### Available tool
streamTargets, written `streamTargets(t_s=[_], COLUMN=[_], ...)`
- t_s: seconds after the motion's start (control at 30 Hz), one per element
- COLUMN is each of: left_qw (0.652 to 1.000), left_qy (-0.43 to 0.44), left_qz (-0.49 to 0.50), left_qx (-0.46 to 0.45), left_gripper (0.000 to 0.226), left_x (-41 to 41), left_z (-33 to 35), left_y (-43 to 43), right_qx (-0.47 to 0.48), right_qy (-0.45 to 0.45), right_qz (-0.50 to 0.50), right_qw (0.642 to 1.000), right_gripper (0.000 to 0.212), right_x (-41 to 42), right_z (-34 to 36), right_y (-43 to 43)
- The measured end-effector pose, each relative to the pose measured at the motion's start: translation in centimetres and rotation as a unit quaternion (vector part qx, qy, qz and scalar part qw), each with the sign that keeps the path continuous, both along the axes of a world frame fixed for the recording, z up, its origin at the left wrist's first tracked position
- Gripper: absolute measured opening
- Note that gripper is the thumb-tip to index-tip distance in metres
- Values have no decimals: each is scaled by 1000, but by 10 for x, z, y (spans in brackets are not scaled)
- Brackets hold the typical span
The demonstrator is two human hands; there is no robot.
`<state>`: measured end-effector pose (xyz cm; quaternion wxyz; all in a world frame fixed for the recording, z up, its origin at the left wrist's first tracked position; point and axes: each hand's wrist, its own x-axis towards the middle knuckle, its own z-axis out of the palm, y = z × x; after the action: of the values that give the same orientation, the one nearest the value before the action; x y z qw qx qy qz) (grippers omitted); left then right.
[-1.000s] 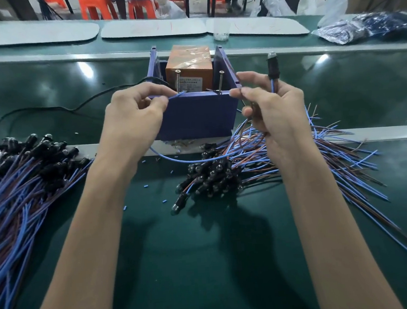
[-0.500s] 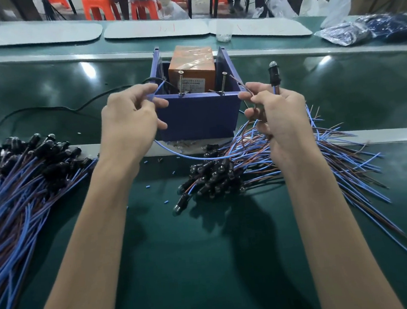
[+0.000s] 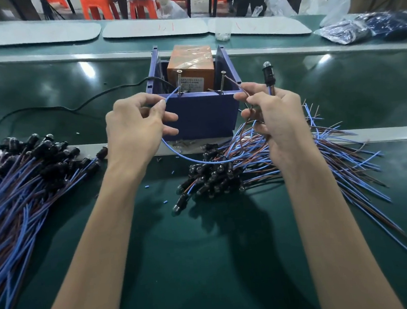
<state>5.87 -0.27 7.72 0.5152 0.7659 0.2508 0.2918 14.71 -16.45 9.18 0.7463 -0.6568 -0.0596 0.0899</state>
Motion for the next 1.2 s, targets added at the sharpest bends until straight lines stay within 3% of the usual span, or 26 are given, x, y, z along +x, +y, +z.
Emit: streamTargets(t_s=[0.3, 0.6, 1.2], left_qw=[999, 999, 999], left_qy=[-23, -23, -14], left_qz=[45, -21, -38], left_qx=[8, -11, -6], left_gripper=[17, 21, 22], left_x=[2, 6, 4], left_z=[-1, -5, -3], left_y=[3, -2, -4], right_qx=[1, 2, -19], right_qy=[-3, 0, -18], right_qz=[4, 12, 21], right_qw=[1000, 1000, 999], right_gripper=[26, 23, 20], right_x=[2, 0, 0], right_z=[-3, -2, -6], right_y=[0, 1, 1])
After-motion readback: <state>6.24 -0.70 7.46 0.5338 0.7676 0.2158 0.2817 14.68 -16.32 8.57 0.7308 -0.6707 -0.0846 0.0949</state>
